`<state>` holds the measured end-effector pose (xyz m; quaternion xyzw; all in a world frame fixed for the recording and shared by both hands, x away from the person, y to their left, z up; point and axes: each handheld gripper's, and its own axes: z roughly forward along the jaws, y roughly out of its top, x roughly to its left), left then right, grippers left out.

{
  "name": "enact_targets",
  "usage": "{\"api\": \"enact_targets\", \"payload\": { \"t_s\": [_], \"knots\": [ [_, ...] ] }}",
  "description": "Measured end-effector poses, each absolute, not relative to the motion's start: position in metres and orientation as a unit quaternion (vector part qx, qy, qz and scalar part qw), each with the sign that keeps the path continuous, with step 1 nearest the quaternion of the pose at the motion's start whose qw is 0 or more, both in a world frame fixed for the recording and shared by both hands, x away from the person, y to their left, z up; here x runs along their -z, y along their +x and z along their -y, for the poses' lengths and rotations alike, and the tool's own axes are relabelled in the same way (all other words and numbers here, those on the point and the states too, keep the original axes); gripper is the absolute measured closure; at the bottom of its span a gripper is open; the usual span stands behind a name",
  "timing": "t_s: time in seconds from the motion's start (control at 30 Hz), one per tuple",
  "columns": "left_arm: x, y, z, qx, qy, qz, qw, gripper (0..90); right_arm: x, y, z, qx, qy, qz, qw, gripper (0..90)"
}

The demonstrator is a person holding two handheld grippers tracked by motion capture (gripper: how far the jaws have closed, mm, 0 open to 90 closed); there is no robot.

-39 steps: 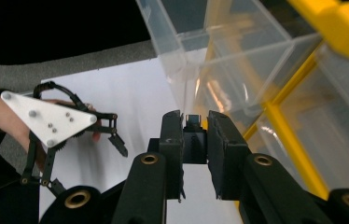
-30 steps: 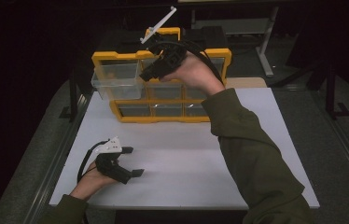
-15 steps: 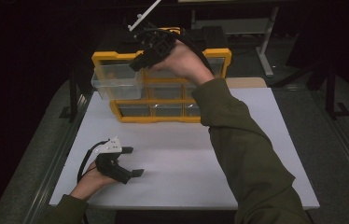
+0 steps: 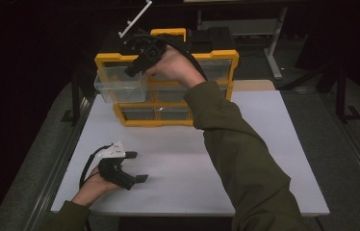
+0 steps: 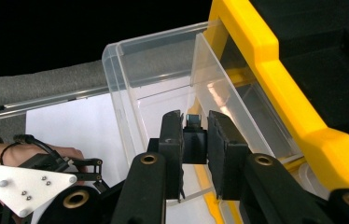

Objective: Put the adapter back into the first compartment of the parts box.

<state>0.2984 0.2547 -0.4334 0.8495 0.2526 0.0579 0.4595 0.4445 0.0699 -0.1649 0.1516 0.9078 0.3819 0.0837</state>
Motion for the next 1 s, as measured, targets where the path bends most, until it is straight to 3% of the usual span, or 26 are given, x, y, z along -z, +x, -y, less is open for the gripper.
{"api": "enact_targets", "payload": {
  "t_s": [0.3,0.43,0.47,1.0],
  "knots": [
    [0.434,0.298,-0.254,-0.056,0.85,-0.252,0.459,0.0,0.164,0.445,-0.066,-0.39,0.157,-0.903,0.083,68.3],
    [0.433,0.298,-0.255,-0.057,0.85,-0.252,0.459,0.0,0.159,0.444,-0.057,-0.4,0.161,-0.899,0.077,80.7],
    [0.433,0.299,-0.255,-0.058,0.85,-0.253,0.459,0.0,0.157,0.444,-0.051,-0.406,0.163,-0.896,0.073,87.8],
    [0.433,0.299,-0.253,-0.059,0.851,-0.254,0.455,0.0,0.163,0.435,-0.004,-0.416,0.176,-0.889,0.075,88.7]
  ]
}}
